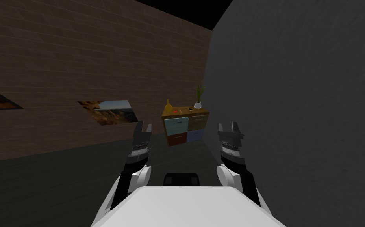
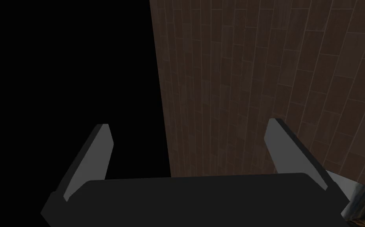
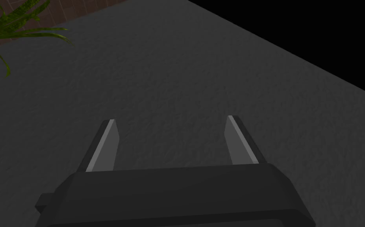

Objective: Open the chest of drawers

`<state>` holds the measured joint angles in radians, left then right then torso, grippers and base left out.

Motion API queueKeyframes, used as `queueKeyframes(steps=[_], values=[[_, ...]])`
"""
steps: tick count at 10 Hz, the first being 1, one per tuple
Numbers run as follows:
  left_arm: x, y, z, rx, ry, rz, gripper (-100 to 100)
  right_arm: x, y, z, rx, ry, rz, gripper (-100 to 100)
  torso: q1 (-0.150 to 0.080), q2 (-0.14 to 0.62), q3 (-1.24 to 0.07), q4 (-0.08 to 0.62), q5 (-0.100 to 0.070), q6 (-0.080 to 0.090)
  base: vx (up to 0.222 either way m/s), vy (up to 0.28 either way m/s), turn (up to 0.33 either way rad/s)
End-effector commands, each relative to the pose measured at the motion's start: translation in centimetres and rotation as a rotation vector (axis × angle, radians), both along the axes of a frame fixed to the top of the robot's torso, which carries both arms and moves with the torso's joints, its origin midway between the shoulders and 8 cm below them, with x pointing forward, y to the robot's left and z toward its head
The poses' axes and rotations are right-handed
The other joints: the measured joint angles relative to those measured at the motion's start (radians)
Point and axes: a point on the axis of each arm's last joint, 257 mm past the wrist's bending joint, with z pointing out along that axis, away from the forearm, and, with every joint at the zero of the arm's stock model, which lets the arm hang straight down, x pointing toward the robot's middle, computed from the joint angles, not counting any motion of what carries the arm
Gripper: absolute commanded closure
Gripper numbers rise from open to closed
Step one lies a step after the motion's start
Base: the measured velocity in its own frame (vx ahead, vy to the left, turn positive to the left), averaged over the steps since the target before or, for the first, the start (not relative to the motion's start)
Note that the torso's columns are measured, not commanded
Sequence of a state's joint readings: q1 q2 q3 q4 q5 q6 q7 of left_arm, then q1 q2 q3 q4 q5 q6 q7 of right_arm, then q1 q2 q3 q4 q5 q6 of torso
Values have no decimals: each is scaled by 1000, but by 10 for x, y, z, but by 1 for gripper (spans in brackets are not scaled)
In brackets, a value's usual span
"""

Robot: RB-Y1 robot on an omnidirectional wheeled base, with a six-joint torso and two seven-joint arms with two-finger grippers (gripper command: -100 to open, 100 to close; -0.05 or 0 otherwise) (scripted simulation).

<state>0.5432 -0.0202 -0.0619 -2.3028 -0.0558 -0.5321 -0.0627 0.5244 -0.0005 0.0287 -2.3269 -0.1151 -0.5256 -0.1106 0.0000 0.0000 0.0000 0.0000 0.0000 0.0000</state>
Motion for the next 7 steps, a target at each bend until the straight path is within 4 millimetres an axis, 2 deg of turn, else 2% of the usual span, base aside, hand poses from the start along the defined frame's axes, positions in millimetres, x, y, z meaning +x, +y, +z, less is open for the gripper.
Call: queueKeyframes(steps=[1,7], values=[[0,0,0,0,0,0,0,0,0,0,0,0,0,0,0,40,-82,41,0,0,0,0,0],[0,0,0,0,0,0,0,0,0,0,0,0,0,0,0,470,-939,470,0,0,0,0,0]])
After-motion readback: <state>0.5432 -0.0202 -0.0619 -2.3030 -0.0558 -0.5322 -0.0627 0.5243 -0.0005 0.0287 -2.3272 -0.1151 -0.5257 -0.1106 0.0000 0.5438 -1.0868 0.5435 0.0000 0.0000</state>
